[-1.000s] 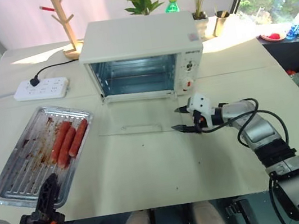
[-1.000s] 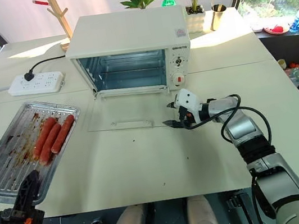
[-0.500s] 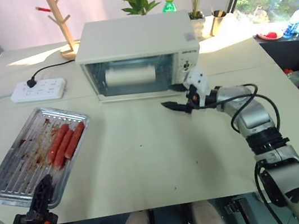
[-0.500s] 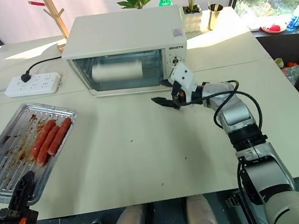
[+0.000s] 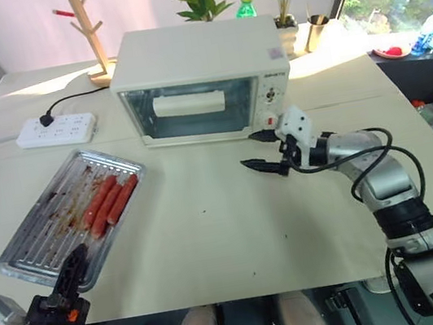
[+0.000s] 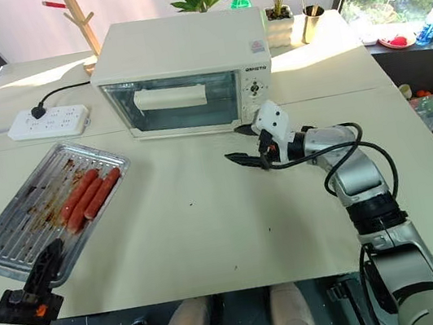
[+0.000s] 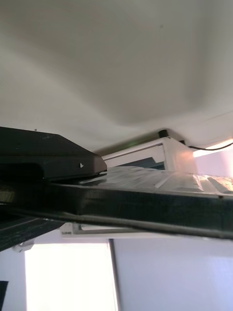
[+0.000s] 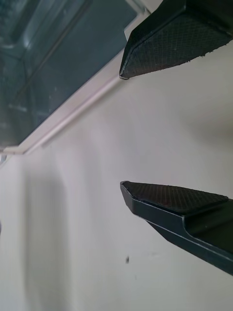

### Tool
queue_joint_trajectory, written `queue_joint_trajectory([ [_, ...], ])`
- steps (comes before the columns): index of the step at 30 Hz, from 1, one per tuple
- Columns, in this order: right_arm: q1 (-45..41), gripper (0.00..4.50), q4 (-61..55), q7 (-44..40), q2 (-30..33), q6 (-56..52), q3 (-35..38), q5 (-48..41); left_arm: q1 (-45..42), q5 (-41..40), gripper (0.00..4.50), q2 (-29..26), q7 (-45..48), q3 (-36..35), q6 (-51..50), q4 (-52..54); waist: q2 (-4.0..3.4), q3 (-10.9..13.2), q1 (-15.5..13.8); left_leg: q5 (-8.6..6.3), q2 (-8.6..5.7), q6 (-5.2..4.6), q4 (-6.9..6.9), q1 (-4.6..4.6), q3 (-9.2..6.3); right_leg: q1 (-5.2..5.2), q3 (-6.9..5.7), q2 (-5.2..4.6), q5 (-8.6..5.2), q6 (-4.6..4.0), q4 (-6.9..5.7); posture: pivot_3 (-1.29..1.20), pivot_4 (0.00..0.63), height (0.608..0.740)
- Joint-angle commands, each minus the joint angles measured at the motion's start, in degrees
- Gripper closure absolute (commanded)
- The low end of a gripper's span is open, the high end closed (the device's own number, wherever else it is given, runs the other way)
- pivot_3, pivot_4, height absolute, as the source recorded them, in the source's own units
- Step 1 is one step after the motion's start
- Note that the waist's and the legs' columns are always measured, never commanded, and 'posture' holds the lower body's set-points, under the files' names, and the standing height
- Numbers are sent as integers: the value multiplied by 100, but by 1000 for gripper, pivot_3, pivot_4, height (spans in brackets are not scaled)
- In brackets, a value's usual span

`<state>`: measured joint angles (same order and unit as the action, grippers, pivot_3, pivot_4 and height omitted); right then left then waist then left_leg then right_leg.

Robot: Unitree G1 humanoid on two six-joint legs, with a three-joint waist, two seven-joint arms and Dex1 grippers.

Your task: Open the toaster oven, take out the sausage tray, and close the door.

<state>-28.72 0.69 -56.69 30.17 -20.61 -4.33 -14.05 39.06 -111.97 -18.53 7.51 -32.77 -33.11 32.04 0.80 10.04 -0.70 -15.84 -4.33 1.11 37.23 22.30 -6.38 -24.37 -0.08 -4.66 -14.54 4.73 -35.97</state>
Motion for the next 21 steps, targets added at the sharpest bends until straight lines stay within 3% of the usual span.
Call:
queue_joint_trajectory([
  [1,197,44,-563,-93,256,-185,241,-283,-220,-103,4500,-167,18,73,-252,-109,-1,0,-2,0,0,0,0,0,1,0,1,-1,0,0,0,0,150,740],
  [11,1246,44,-1938,-45,935,-711,695,-814,-1575,-103,4500,-1071,-19,799,-1470,-1219,-3,-2,-6,1,0,1,2,-3,-2,0,0,0,1,1,-8,0,150,740],
  [21,2429,44,-3038,509,1330,-1208,1450,-1058,-3581,-102,4500,-1810,109,1737,-2833,-2855,-8,-4,-8,4,-2,6,3,-5,-5,-1,1,1,8,12,-15,0,150,740],
])
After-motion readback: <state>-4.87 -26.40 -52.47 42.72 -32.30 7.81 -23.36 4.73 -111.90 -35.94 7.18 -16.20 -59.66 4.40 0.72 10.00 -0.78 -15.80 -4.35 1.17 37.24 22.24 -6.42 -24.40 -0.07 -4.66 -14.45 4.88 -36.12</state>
